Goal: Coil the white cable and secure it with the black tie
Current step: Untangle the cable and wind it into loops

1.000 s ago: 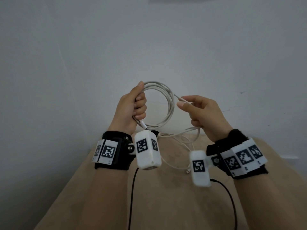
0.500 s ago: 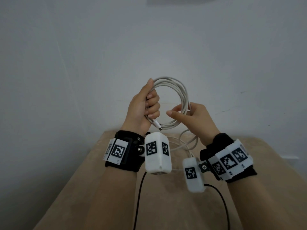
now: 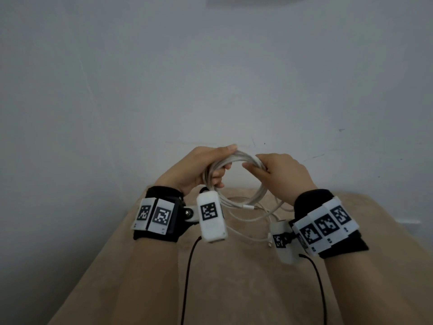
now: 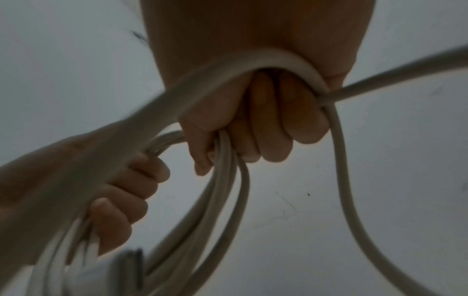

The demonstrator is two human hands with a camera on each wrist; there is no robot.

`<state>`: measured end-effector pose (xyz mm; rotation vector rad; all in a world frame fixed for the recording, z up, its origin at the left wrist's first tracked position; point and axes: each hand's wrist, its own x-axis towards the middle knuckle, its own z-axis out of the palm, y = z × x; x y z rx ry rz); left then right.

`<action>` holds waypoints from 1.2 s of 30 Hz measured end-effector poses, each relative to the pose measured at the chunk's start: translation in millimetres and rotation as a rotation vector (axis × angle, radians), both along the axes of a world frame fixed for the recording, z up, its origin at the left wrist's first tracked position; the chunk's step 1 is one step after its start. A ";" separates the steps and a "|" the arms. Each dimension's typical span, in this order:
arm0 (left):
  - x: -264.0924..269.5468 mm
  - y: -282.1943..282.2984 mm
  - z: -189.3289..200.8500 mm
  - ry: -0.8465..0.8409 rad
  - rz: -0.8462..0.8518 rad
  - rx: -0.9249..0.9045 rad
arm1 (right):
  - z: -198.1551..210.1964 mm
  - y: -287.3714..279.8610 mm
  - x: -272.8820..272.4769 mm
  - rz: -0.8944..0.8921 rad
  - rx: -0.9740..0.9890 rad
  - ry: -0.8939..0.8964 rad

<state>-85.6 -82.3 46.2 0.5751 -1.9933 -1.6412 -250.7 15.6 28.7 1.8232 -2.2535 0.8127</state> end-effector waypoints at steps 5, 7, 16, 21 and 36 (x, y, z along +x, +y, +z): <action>-4.1 11.0 6.2 -0.202 0.048 -0.171 | 0.7 -0.3 11.2 -0.072 0.051 0.218; -8.0 15.7 8.4 -0.222 0.077 -0.220 | 2.8 0.3 13.5 -0.102 0.053 0.251; -17.5 16.1 7.0 0.005 0.285 -0.232 | 7.9 2.8 2.9 0.029 -0.194 -0.123; -6.8 7.4 8.3 0.216 0.385 -0.062 | 10.0 11.2 -11.9 0.078 -0.074 -0.246; 10.2 -5.7 10.6 0.490 0.554 0.186 | -10.2 4.1 -40.8 0.023 -0.057 -0.459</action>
